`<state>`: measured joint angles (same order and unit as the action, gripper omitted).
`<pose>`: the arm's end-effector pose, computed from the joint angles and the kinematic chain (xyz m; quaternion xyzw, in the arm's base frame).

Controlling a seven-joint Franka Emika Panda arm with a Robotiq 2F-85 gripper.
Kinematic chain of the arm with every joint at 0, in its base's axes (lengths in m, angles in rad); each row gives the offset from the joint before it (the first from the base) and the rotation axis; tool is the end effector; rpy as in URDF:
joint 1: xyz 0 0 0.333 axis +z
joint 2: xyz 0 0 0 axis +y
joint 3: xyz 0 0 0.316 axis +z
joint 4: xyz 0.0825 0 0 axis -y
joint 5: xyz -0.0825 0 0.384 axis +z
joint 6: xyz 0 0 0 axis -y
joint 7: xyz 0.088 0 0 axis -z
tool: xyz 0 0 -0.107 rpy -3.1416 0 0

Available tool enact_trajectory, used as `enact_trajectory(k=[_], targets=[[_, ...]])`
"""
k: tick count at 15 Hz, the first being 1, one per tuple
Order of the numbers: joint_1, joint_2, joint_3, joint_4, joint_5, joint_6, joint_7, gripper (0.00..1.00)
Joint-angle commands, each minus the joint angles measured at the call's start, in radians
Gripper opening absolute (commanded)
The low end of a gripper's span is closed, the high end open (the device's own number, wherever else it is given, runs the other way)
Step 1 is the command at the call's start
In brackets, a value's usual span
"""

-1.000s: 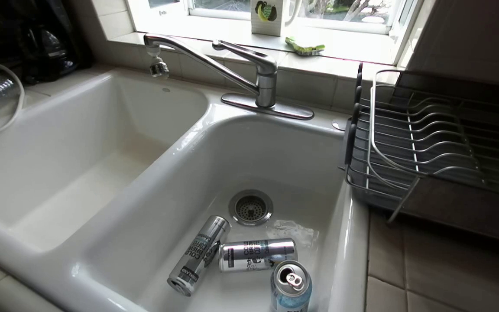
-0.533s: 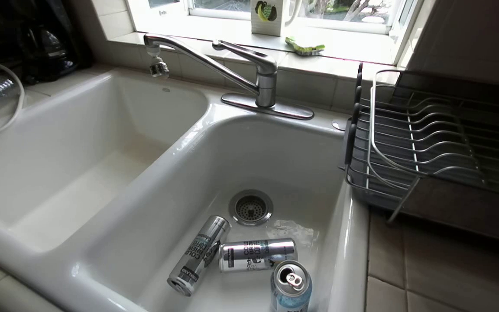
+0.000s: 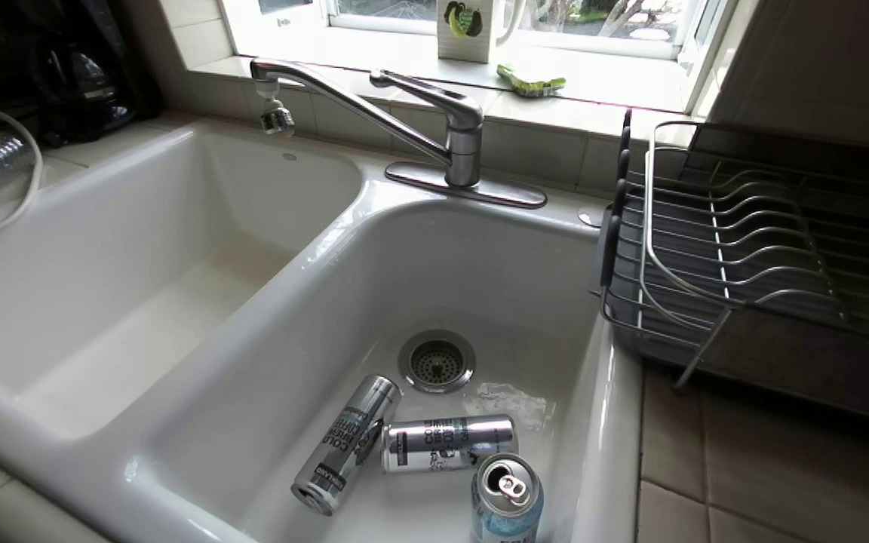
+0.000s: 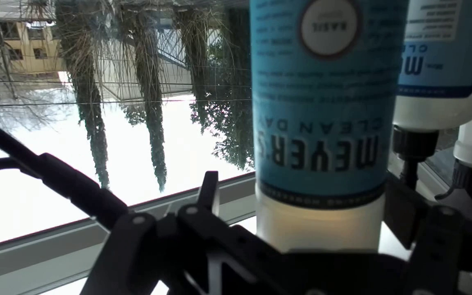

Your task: Pick up the bottle of dish soap from the tray on the left and place it on the rack above the window seal

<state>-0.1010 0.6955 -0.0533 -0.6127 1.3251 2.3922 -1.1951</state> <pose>0.7446 -0.0842 0.7360 -0.6741 -0.2040 -0.6809 0.2009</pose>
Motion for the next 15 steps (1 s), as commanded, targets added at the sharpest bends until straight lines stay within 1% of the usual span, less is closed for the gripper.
enact_trajectory(k=[1,6,8,11,15], targets=[[-0.003,0.012,-0.001,0.032,-0.001,-0.001,0.033,1.00],[-0.005,-0.016,-0.016,0.008,-0.019,-0.011,0.064,1.00],[-0.003,-0.039,-0.034,-0.013,-0.041,-0.022,0.088,1.00],[0.000,-0.068,-0.054,-0.035,-0.073,-0.051,0.123,1.00],[0.006,-0.115,-0.097,-0.074,-0.156,-0.128,0.185,1.00]])
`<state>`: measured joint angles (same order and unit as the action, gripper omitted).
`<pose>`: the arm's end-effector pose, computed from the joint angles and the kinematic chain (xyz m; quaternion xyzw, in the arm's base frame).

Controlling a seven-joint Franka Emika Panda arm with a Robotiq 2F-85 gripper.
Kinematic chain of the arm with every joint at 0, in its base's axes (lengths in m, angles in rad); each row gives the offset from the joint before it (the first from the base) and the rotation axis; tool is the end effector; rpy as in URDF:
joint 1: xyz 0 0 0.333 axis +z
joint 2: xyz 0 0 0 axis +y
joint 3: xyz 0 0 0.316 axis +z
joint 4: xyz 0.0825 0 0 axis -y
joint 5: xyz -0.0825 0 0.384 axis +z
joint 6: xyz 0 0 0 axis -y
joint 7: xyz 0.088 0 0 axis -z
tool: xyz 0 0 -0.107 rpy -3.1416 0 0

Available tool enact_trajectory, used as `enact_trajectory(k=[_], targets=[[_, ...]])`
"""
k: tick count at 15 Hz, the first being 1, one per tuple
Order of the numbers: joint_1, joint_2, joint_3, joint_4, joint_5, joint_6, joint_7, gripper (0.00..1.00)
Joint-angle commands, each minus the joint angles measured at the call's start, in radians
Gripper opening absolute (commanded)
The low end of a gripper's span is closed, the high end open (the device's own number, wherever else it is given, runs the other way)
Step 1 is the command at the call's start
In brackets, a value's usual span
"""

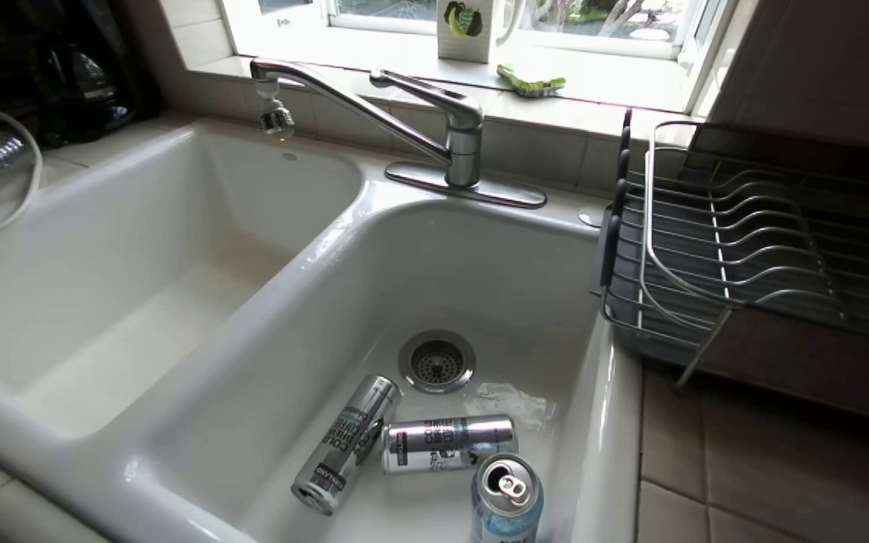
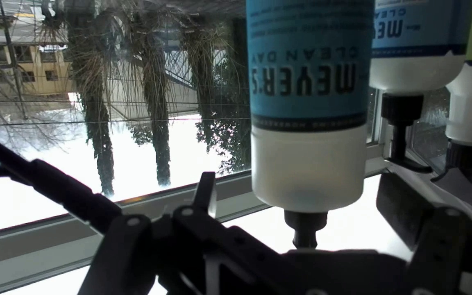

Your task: Pick up the bottle of dish soap from the tray on the left and place it on the rack above the window seal

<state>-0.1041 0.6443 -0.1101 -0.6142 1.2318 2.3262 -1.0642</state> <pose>0.7224 -0.0943 0.7693 -0.7004 -0.2024 -0.6576 0.1901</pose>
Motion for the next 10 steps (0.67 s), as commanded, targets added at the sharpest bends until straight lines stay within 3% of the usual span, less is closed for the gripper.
enact_trajectory(k=[1,10], targets=[[0.011,-0.079,-0.054,-0.083,-0.089,-0.084,0.072,1.00],[0.060,-0.254,-0.164,-0.239,-0.337,-0.305,0.183,1.00]])
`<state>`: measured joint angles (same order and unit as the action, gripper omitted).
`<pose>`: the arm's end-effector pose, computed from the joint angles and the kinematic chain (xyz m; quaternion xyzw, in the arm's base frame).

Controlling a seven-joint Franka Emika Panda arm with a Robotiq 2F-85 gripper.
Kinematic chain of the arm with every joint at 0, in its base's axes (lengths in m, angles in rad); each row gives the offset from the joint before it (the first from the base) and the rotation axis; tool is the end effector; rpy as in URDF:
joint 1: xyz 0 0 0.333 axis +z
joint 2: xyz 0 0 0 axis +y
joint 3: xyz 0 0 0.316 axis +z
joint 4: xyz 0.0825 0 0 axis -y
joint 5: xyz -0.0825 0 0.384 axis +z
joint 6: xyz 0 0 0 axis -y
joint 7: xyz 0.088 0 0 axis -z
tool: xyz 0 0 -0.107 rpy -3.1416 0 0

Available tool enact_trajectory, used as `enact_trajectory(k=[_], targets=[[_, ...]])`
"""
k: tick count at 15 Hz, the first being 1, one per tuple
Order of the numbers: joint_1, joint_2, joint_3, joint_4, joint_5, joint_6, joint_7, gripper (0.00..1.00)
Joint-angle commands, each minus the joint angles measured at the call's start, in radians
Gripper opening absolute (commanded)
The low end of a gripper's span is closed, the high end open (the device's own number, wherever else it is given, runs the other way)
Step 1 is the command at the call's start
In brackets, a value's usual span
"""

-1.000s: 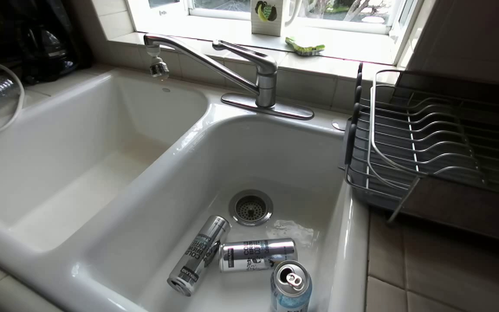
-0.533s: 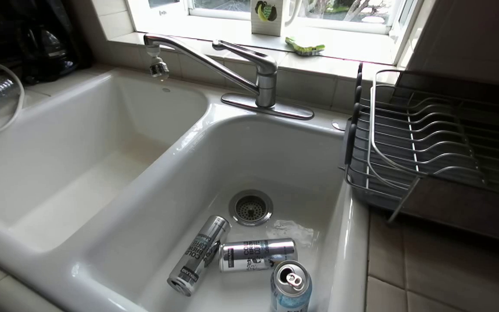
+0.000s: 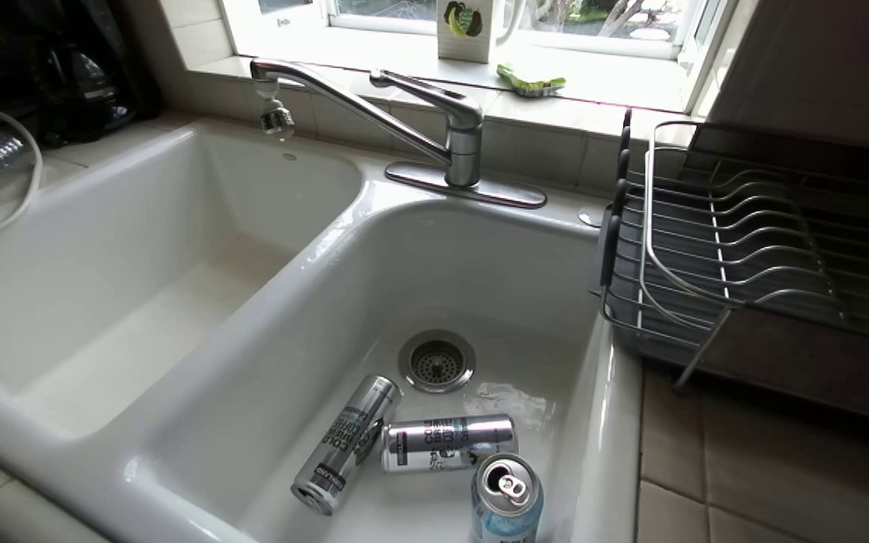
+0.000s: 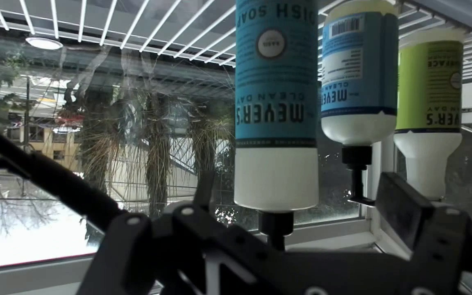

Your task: Pick up the bottle of dish soap from the tray on the left and place it on the rack above the window seal

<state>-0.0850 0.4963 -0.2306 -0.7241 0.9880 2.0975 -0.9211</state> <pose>0.6791 -0.1059 0.8009 -0.7847 -0.2374 -0.5561 0.1365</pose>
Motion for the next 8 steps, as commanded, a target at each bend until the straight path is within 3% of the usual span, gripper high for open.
enact_trajectory(k=[1,8], targets=[[0.047,-0.130,-0.047,-0.153,-0.118,-0.111,0.046,1.00],[0.116,-0.292,-0.080,-0.335,-0.378,-0.289,0.107,1.00]])
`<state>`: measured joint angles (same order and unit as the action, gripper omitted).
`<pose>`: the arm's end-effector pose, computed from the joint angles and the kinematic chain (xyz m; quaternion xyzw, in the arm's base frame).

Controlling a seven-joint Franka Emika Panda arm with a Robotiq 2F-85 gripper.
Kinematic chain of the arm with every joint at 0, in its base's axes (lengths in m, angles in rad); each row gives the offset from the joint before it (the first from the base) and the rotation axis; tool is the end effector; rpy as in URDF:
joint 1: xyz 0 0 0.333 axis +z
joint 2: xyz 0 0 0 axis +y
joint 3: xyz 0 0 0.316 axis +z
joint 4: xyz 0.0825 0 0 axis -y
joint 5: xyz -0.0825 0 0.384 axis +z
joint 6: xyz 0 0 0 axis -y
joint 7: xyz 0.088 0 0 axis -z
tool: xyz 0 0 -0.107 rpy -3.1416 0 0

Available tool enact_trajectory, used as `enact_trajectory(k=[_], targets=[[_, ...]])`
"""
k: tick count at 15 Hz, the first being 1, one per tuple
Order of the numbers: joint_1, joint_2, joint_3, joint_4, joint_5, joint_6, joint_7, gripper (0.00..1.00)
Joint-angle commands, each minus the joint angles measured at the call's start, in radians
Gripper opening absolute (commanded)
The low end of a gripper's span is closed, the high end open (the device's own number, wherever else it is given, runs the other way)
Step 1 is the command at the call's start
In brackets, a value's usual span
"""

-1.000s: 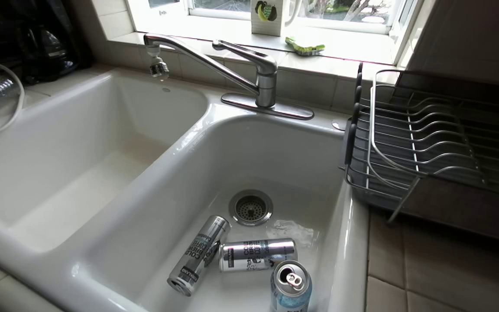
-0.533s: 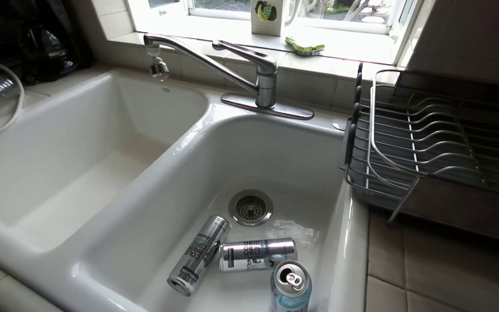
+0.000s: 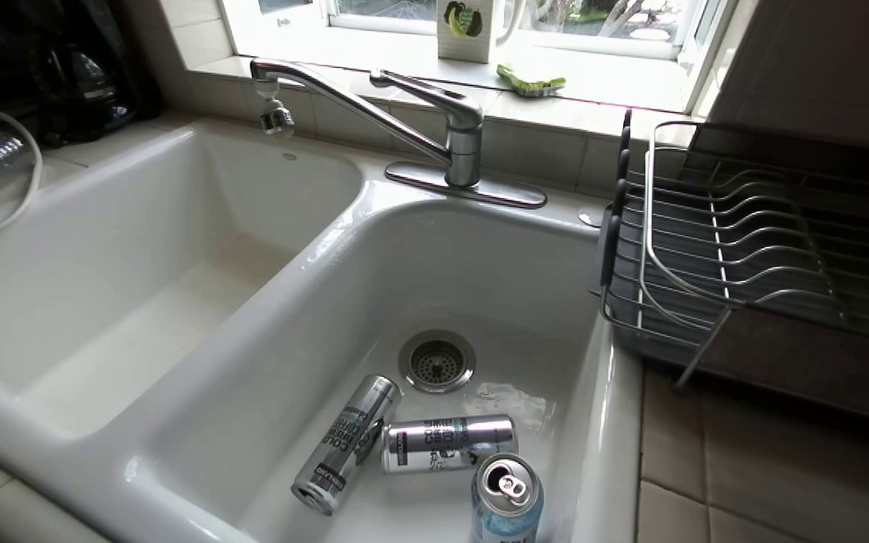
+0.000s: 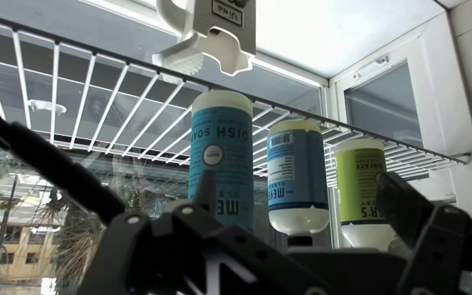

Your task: Pick up the bottle of dish soap from the tray on the left and place it on the rack above the window seal

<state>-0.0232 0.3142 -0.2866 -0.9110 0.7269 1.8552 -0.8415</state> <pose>0.6309 -0.0954 0.8010 -0.8614 -0.2676 -0.4181 0.1079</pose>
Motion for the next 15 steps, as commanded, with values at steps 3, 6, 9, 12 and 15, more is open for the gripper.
enact_trajectory(k=[3,6,9,12,15], targets=[[0.084,-0.179,-0.021,-0.239,-0.248,-0.092,0.059,1.00],[0.102,-0.249,-0.008,-0.334,-0.348,-0.127,0.080,1.00],[0.115,-0.312,0.002,-0.423,-0.412,-0.157,0.097,1.00],[0.119,-0.374,0.014,-0.509,-0.438,-0.181,0.100,1.00],[0.120,-0.427,0.023,-0.589,-0.460,-0.191,0.107,1.00]])
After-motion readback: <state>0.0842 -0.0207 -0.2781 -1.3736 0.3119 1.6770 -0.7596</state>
